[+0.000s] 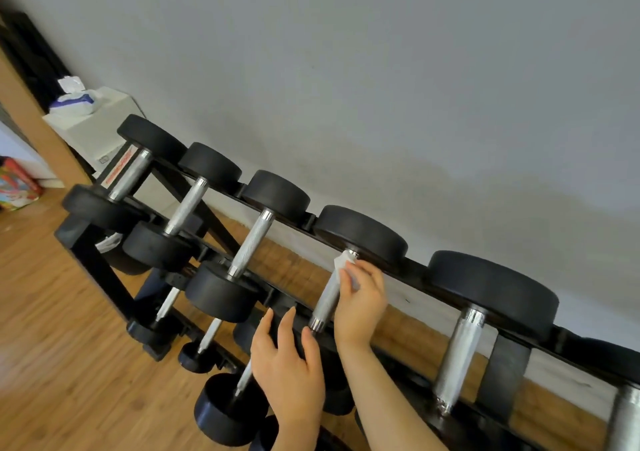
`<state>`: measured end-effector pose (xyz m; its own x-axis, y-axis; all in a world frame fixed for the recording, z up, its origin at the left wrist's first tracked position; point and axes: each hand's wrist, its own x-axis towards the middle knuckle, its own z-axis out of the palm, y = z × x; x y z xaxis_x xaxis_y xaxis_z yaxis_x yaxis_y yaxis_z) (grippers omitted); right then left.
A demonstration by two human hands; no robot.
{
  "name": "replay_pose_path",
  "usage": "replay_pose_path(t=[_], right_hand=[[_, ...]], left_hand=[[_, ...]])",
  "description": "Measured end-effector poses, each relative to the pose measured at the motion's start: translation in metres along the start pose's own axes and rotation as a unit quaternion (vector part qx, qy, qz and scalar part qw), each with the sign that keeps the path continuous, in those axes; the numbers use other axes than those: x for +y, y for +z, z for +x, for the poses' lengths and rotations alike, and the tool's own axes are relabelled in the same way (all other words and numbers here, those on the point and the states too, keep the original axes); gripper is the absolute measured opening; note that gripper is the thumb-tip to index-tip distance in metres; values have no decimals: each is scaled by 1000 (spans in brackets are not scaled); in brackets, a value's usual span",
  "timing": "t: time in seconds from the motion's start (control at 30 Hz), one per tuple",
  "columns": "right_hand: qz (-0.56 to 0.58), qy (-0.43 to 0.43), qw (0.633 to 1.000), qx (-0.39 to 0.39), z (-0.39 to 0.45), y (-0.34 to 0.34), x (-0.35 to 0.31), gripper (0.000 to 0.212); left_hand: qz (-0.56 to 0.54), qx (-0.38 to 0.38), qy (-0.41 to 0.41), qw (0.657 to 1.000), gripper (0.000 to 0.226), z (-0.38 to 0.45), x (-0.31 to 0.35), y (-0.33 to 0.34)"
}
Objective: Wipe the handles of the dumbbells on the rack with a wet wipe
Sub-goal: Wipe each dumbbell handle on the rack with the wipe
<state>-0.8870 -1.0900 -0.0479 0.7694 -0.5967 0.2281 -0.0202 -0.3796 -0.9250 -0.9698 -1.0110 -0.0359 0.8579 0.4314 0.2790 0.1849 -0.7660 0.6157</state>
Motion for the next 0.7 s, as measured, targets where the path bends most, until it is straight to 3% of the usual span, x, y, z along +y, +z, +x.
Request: replay_pose_path(t=[0.2,0.37,0.7], right_hand=[[-5,-33,999,3,3,-5,5,27],[-36,-85,996,8,3,-4,9,21],[26,3,999,26,7,-3,3,17]], left_hand=[[-9,11,6,1000,49,1,-2,3],[-3,11,13,1000,50,1,-3,3],[-7,12,2,1000,50,1,-2,4]])
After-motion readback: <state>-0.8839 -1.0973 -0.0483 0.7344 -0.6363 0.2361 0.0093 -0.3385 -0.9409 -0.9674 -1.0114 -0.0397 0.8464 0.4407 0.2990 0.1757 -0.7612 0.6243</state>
